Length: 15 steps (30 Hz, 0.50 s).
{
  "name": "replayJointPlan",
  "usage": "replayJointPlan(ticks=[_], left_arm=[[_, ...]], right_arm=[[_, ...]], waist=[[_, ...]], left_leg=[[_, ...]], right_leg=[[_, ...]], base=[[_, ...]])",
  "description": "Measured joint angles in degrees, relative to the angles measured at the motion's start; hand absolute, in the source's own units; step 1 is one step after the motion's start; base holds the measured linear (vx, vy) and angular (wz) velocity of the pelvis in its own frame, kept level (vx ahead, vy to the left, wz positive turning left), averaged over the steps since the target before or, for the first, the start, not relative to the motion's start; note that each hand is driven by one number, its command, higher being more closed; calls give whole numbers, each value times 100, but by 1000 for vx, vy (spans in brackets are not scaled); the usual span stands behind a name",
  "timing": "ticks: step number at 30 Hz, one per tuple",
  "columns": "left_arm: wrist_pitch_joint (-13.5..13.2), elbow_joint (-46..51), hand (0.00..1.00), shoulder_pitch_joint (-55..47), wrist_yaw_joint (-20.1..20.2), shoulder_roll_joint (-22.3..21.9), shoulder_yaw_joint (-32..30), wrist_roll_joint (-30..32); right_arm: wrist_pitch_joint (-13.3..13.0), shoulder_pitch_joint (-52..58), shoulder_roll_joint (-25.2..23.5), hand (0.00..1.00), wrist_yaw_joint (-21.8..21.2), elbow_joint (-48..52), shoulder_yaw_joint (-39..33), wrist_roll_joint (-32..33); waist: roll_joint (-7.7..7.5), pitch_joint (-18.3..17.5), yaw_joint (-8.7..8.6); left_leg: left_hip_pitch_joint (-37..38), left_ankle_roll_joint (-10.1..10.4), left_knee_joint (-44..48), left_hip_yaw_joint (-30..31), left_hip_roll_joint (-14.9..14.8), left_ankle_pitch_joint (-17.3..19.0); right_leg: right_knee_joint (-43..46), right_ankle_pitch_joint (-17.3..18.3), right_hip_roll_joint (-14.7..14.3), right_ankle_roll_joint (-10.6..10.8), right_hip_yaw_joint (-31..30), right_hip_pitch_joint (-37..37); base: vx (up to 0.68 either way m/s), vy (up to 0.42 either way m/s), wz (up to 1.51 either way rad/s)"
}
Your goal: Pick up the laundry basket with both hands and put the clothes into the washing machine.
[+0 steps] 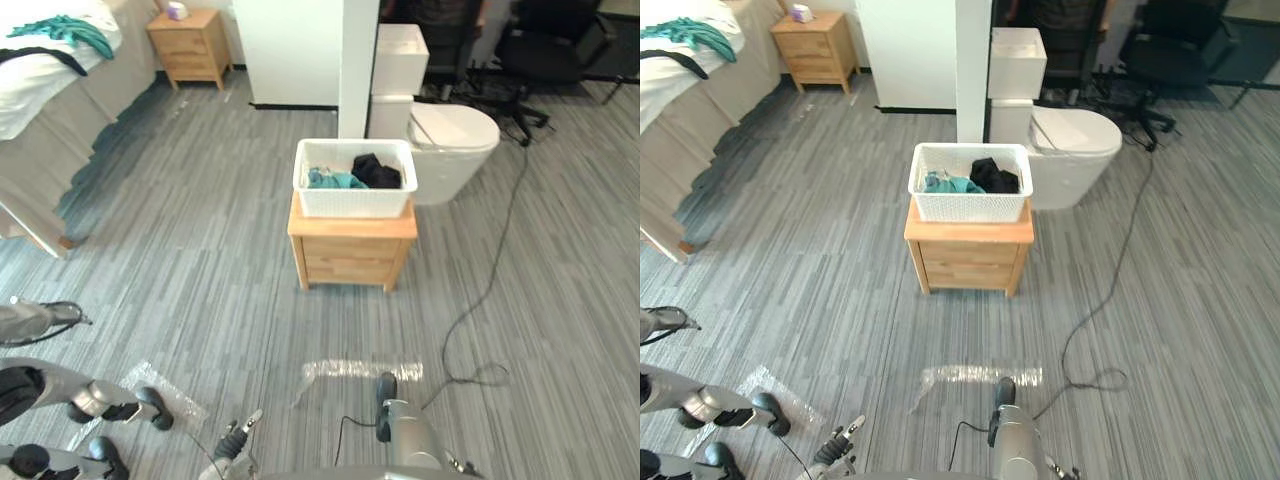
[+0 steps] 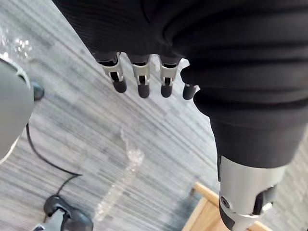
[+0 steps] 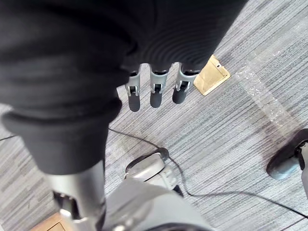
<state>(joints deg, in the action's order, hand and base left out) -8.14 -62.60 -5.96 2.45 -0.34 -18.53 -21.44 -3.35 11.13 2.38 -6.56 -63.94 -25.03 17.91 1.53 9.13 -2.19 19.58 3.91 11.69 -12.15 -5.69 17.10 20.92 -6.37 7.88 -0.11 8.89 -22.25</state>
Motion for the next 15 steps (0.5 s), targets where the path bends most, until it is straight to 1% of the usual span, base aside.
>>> replayJointPlan(ticks=[1, 2, 3, 4, 5, 6, 7, 8, 9, 10, 11, 12, 13, 14, 15], left_arm=[[3, 10, 0, 35, 0, -86, -88, 29], [3, 14, 0, 50, -4, -142, -135, 35], [3, 32, 0, 69, -1, -267, -351, 74], [5, 32, 0, 97, -3, -306, -446, 74], [8, 79, 0, 99, 2, -323, -526, 69], [3, 186, 0, 79, 0, -318, -625, 59], [9, 185, 0, 67, 0, -271, -624, 58], [-3, 208, 0, 50, -14, -244, -629, 57], [-4, 269, 0, 31, -9, -182, -592, 57], [-6, 289, 0, 32, -5, -127, -526, 57], [-8, 289, 0, 30, -5, -122, -468, 57], [-32, 287, 0, 14, -6, -116, -389, 57], [-73, 285, 0, -23, -3, -103, -290, 51], [-85, 288, 0, -18, -5, -104, -268, 47], [-88, 291, 0, -23, -8, -96, -209, 41]], right_arm=[[2, 10, 50, 0, 1, 6, -11, -7], [-6, 10, 56, 0, 1, 7, -66, -7], [25, -14, 108, 0, -49, 29, -242, -30], [40, -8, 117, 0, -57, 25, -307, -44], [58, 7, 79, 0, -72, 27, -328, -48], [68, 33, 62, 0, -66, 8, -339, -45], [70, 8, 62, 0, -62, -3, -340, -43], [69, -5, 52, 0, -56, -9, -326, -41], [62, -23, 35, 0, -53, -4, -322, -33], [47, -118, 48, 0, -21, 1, -332, -9], [51, -171, 49, 0, 15, -11, -331, 3], [50, -248, 38, 0, 29, -28, -329, 17], [38, -348, 30, 0, 28, -18, -320, 65], [22, -371, 26, 0, 27, -5, -314, 69], [2, -424, 24, 0, 29, 2, -309, 76]], waist=[[138, -12, 6], [200, -24, 7], [311, -59, -18], [307, -54, -33], [315, -51, -24], [268, 16, 50], [260, 45, 88], [227, 59, 139], [154, 56, 148], [131, 57, 149], [135, 60, 163], [134, 60, 181], [121, 61, 232], [119, 60, 279], [120, 59, 319]], left_leg=[[-39, 272, 218, 99, -178, -199], [-96, 301, 379, 146, -250, -285], [-497, 217, 1419, 288, -549, -719], [-771, 133, 2053, 357, -684, -1025], [-1066, 119, 2654, 406, -849, -1470], [-1759, -29, 4345, 272, -1442, -1805], [-2032, -307, 5042, 45, -1730, -1578], [-2220, -396, 5279, -57, -1793, -1444], [-2481, -479, 5339, -215, -1774, -1320], [-2898, -435, 5030, -309, -1617, -1107], [-3053, -421, 4794, -336, -1552, -1055], [-3202, -330, 4332, -377, -1451, -984], [-3333, -308, 3265, -361, -1228, -964], [-3361, -304, 2731, -333, -1128, -967], [-3362, -263, 1891, -203, -963, -997]], right_leg=[[413, 372, -38, -33, 98, -65], [556, 519, -77, -59, 157, -60], [737, 962, -180, -114, 379, 179], [715, 1079, -217, -148, 469, 351], [642, 1175, -270, -167, 551, 540], [368, 1340, -466, -300, 707, 1112], [157, 1379, -575, -358, 738, 1488], [-14, 1396, -606, -382, 751, 1706], [-291, 1439, -611, -398, 767, 2043], [-708, 1407, -606, -347, 849, 2484], [-829, 1398, -606, -303, 870, 2617], [-979, 1381, -604, -254, 894, 2785], [-1206, 1384, -580, -198, 887, 3019], [-1287, 1392, -569, -177, 862, 3083], [-1360, 1429, -543, -99, 836, 3135]], base=[[450, -224, 17], [665, -330, 26], [552, -280, 35], [551, -284, 40], [484, -271, 32], [465, -255, 18], [502, -262, 11], [295, -143, 6], [339, -146, 28], [323, -99, 32], [324, -73, 28], [380, -7, 7], [319, 37, -2], [388, 103, -9], [343, 171, -6]])
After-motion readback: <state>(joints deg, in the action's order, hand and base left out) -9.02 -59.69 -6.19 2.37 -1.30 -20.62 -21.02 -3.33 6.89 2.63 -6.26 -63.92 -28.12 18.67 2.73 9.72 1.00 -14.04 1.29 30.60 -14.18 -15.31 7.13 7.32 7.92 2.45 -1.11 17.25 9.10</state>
